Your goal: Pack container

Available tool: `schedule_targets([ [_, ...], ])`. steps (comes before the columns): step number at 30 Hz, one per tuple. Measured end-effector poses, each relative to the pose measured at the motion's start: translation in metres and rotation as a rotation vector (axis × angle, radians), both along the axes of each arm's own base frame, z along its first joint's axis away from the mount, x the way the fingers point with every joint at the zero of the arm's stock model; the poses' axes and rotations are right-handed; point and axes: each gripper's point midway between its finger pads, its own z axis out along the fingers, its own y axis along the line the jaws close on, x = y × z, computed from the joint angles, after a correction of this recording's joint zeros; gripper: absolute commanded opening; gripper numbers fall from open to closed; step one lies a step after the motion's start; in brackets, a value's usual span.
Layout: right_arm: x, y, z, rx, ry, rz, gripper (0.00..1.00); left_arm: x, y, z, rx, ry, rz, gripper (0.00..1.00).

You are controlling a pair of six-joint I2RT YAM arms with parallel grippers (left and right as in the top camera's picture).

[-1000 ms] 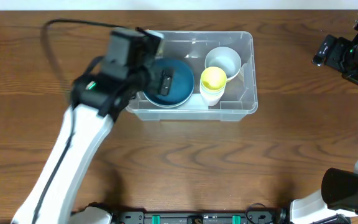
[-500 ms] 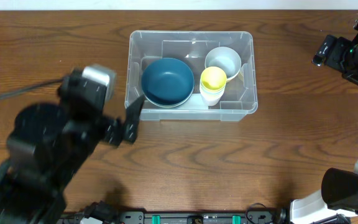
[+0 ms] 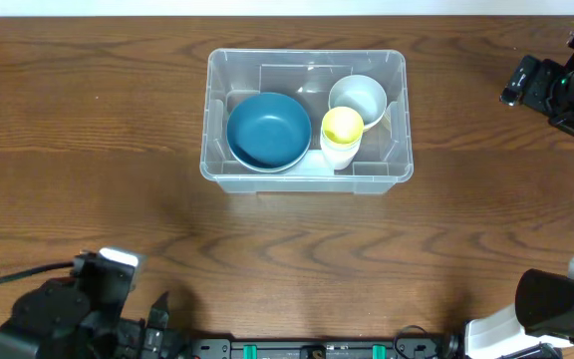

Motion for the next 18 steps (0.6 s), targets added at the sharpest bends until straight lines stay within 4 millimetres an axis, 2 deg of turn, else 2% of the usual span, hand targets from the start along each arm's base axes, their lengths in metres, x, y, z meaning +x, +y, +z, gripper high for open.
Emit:
schedule_targets([
  [2, 0.000, 0.000, 0.000, -0.001, -0.001, 0.000, 0.99, -0.004, 0.004, 0.006, -0.023, -0.058, 0.040, 0.98],
  [6, 0.000, 0.000, 0.000, -0.001, -0.001, 0.000, 0.99, -0.015, 0.005, 0.036, -0.113, -0.300, 0.088, 0.98],
  [11, 0.000, 0.000, 0.000, 0.000, 0.000, 0.000, 0.99, -0.031, 0.001, 0.060, -0.191, -0.571, 0.083, 0.98],
  [15, 0.000, 0.000, 0.000, 0.000, 0.000, 0.000, 0.99, -0.009, -0.002, 0.070, -0.218, -0.730, 0.080, 0.98],
  [18, 0.000, 0.000, 0.000, -0.001, -0.001, 0.000, 0.99, 0.028, -0.007, 0.073, -0.233, -0.812, 0.071, 0.98],
])
